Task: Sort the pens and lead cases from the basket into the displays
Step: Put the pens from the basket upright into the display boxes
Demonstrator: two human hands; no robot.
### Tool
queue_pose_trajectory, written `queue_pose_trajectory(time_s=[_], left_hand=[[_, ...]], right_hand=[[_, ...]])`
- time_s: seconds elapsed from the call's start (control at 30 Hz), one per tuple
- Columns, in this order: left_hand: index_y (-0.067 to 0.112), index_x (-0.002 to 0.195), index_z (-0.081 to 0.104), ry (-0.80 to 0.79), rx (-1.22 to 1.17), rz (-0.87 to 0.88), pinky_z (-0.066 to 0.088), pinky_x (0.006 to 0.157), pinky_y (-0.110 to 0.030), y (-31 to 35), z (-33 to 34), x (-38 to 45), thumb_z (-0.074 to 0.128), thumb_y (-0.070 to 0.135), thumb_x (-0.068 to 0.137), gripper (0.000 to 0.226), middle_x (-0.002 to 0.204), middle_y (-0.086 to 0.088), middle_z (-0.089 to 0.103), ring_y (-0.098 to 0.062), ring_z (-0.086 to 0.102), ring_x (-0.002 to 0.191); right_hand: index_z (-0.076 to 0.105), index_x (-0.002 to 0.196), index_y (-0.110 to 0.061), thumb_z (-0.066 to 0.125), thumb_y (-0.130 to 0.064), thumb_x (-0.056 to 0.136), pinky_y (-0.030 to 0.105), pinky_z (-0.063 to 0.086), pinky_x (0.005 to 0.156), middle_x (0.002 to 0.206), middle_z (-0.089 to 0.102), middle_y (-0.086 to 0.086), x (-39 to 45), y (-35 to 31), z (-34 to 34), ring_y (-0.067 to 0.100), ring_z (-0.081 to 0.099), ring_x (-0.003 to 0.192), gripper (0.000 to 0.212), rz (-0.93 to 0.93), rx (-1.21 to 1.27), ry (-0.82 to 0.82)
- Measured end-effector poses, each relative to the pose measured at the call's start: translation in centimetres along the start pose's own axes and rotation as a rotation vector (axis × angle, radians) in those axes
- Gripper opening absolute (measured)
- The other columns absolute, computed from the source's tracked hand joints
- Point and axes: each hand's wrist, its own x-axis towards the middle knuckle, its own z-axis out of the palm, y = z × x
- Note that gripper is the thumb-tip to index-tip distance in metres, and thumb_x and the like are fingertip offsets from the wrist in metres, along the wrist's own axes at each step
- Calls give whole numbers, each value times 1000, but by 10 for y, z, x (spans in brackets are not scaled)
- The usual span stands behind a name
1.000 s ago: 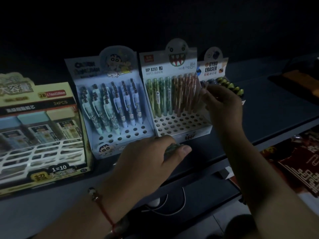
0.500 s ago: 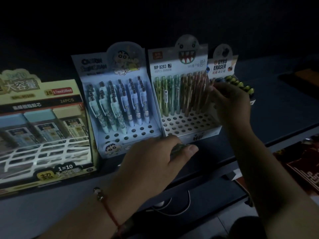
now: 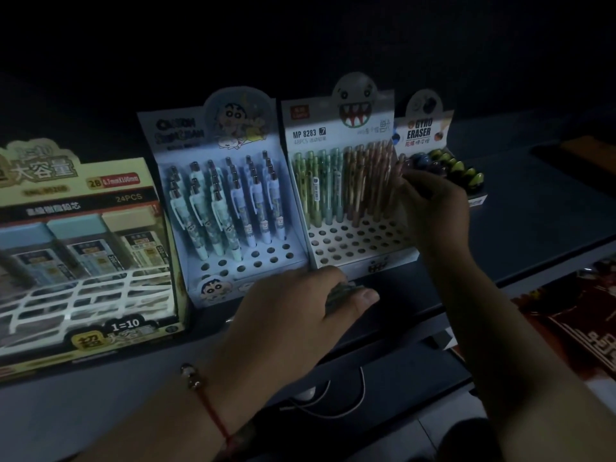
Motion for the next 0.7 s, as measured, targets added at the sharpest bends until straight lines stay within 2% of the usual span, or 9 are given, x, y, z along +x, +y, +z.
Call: queue_pose_trajectory(time_s=[0.2,0.3,0.37,0.47,0.53,0.6,0.7], left_hand=[[36,105,62,-6,-2,-24,51,68,-31,0,0,1,24,81,84,62,82,9,68,-2,60,70],[37,104,61,-2,14,-38,51,68,-31,1,0,1,27,79,84,58,82,10,67,-2,59,69],[36,101,61,-6,26,-38,51,66,-30,0,0,1,28,78,86,55,80,11,65,-2,58,67],[39,110,61,-11,20,-39,51,68,-29,-2,-2,2,30,77,86,55,89,14,66,0,58,74],[41,117,57,-9,11,-40,51,69,-27,-2,-3,2,32,77,85,55,95,15,67,0,59,77],[45,119,52,-5,15,-33,48,62,-23,-1,-4,2,34,77,84,50,90,16,66,1,59,72],[50,117,48,-4,2,-24,37,53,-16,0,-5,0,38,75,83,43,82,21,63,4,56,66]], right_hand=[[74,112,-23,61,-31,97,34,59,78,89,69,-16,-4,-2,-12,-10,63,78,21,60,21,-40],[75,97,-19,59,-30,98,37,57,74,83,72,-7,-10,-17,-20,4,67,74,19,59,64,-115],[72,88,-11,58,-32,98,36,51,67,77,70,4,-19,-30,-26,14,63,66,28,71,90,-246],[69,82,-12,57,-40,96,26,49,65,70,65,-2,-36,-51,-32,7,59,64,33,83,72,-537],[69,79,-9,58,-45,95,27,50,65,68,65,0,-46,-61,-35,12,59,62,41,58,3,-695],[69,81,-5,59,-47,94,30,51,66,74,67,11,-54,-66,-37,21,60,64,45,68,-40,-813],[69,89,-6,66,-44,91,25,52,65,72,66,7,-63,-71,-41,14,61,66,38,184,7,-909]])
